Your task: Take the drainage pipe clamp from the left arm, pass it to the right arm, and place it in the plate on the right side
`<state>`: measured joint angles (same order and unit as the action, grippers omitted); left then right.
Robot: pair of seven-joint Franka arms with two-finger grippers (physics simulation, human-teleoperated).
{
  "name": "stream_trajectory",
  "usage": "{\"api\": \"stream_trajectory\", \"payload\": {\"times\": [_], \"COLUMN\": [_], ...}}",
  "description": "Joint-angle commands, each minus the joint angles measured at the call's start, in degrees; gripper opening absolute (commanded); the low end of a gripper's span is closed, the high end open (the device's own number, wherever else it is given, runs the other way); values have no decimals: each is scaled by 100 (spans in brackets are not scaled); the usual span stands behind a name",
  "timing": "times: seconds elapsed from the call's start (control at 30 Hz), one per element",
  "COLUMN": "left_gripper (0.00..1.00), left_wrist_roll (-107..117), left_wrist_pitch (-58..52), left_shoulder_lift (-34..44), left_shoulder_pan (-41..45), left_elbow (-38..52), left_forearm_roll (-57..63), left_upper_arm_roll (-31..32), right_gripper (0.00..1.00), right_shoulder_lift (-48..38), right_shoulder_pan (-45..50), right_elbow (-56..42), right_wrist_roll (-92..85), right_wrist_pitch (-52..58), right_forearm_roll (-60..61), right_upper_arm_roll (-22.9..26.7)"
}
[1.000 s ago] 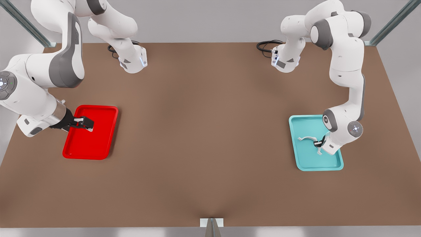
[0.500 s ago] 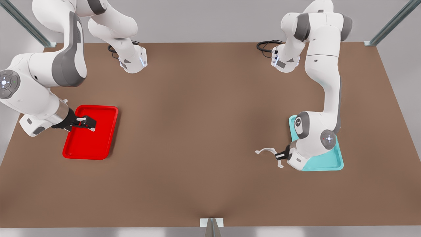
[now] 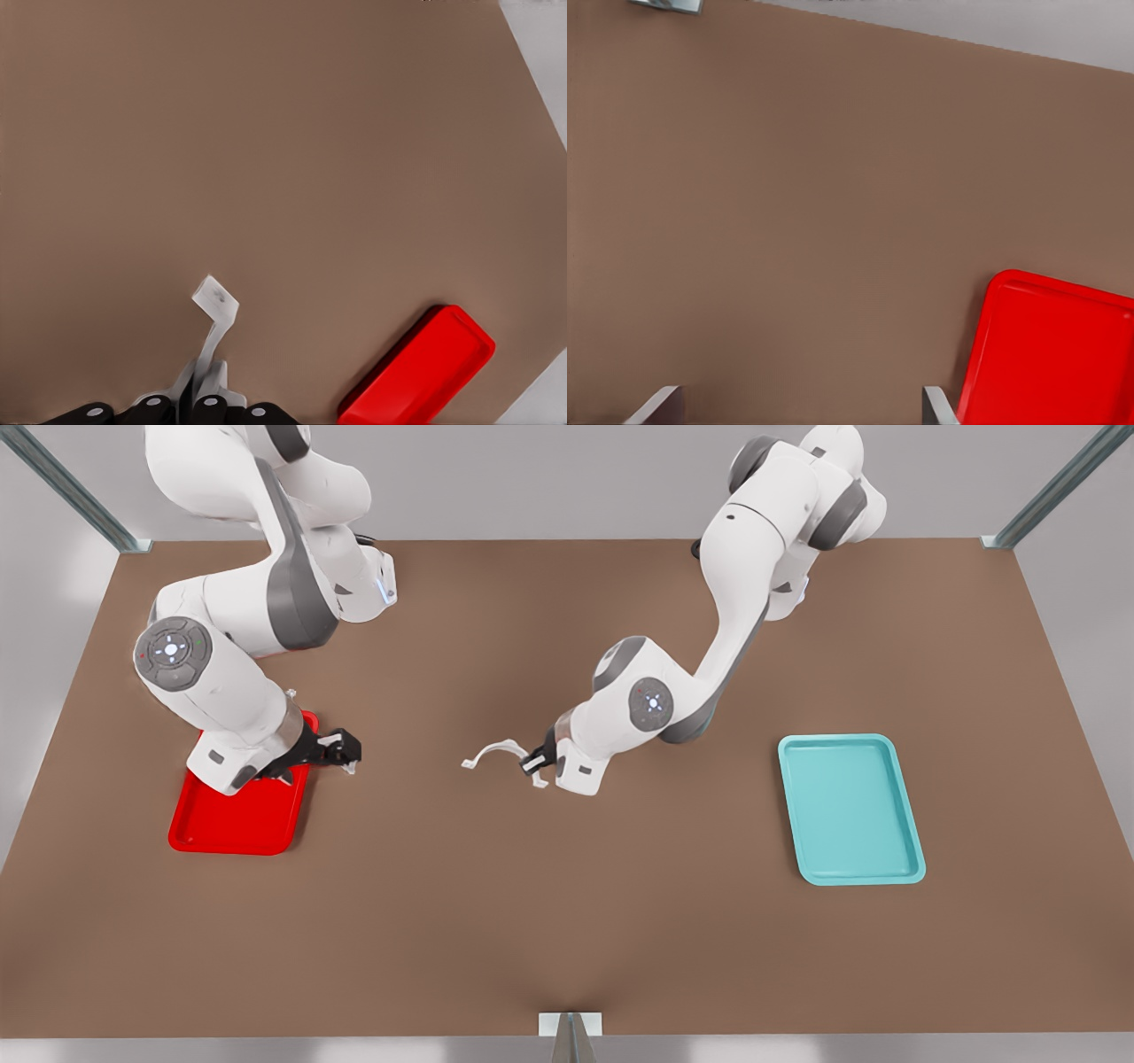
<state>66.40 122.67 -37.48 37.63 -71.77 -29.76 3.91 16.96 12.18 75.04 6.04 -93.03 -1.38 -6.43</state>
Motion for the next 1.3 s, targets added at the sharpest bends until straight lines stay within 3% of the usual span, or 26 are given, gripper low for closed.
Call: {"api": "stream_trajectory", "payload": {"times": [0.0, 0.17, 0.4, 1.03, 1.07, 1.17, 1.2, 1.23, 1.27], "left_gripper": [21, 21, 21, 21, 21, 21, 21, 21, 21], "left_wrist_roll": [3380, 3380, 2817, 2826, 2826, 2818, 2826, 2826, 2826], "left_wrist_pitch": [21, 12, -164, -287, -287, -287, -287, -287, -287], "left_shoulder_lift": [-5, -75, -40, -14, -14, -14, -14, -14, -14], "left_shoulder_pan": [8, -1, 8, -19, -19, -19, -19, -19, -19], "left_elbow": [-3, -3, -3, -3, -3, -3, -3, -3, -3], "left_forearm_roll": [-21, -30, 49, 31, 31, 31, 31, 31, 31], "left_upper_arm_roll": [31, 31, 31, 31, 31, 31, 31, 31, 31], "right_gripper": [100, 100, 100, 99, 96, 70, 65, 65, 83], "right_shoulder_lift": [0, 422, 1441, 1397, 1397, 1406, 1415, 1441, 1485], "right_shoulder_pan": [390, 926, 1656, 1674, 1674, 1726, 1726, 1753, 1788], "right_elbow": [-7, -481, -1466, -859, -859, -850, -850, -859, -859], "right_wrist_roll": [2593, 4564, 5768, 5276, 5276, 5276, 5276, 5276, 5276], "right_wrist_pitch": [-250, -233, -329, 136, 136, 128, 128, 66, 48], "right_forearm_roll": [-3, -20, -56, -354, -354, -354, -354, -363, -372], "right_upper_arm_roll": [-7, -16, 63, 1, 1, 1, 1, 1, 1]}}
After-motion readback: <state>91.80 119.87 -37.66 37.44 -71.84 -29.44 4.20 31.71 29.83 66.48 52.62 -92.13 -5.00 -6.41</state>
